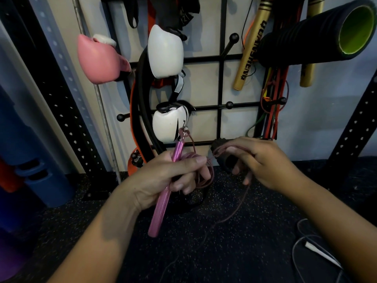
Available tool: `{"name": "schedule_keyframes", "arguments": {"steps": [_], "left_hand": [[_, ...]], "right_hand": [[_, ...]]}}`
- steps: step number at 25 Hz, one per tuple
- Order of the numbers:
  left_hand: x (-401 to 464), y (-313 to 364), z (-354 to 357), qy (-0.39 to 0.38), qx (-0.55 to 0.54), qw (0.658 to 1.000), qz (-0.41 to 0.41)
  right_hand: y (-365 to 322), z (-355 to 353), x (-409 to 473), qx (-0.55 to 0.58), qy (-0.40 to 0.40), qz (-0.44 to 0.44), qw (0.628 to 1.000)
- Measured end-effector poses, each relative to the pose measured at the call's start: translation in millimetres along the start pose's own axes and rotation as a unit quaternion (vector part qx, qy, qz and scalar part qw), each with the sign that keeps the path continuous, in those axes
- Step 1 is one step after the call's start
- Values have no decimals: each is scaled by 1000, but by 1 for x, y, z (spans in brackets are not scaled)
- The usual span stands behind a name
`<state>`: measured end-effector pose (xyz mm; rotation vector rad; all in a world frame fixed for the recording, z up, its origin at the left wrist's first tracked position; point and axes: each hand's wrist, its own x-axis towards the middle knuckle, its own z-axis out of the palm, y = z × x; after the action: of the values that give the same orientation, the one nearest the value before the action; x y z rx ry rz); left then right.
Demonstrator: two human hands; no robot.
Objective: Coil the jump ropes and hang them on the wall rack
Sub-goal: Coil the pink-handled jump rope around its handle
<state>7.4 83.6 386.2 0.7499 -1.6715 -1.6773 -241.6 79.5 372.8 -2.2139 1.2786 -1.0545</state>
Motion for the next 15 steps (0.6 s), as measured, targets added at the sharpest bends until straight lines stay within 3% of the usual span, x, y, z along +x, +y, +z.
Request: {"name": "schedule_keyframes", "arguments": {"steps": [4,7,9,12,15], "left_hand": [[-2,-2,-1,-34,36,998,-33],[-1,0,0,-26,7,999,-20],[0,3,0,-47,-73,996,0],[2,8,-2,-97,-190,976,42],[3,12,-2,-113,-248,959,78]], "right_hand": [[-5,1,4,-126,77,-14,989],[-9,2,6,-109,97,37,989],[-15,2,8,18,46,102,994],[-19,-3,11,266,-23,203,942],[-11,-11,14,325,-40,239,914]]}}
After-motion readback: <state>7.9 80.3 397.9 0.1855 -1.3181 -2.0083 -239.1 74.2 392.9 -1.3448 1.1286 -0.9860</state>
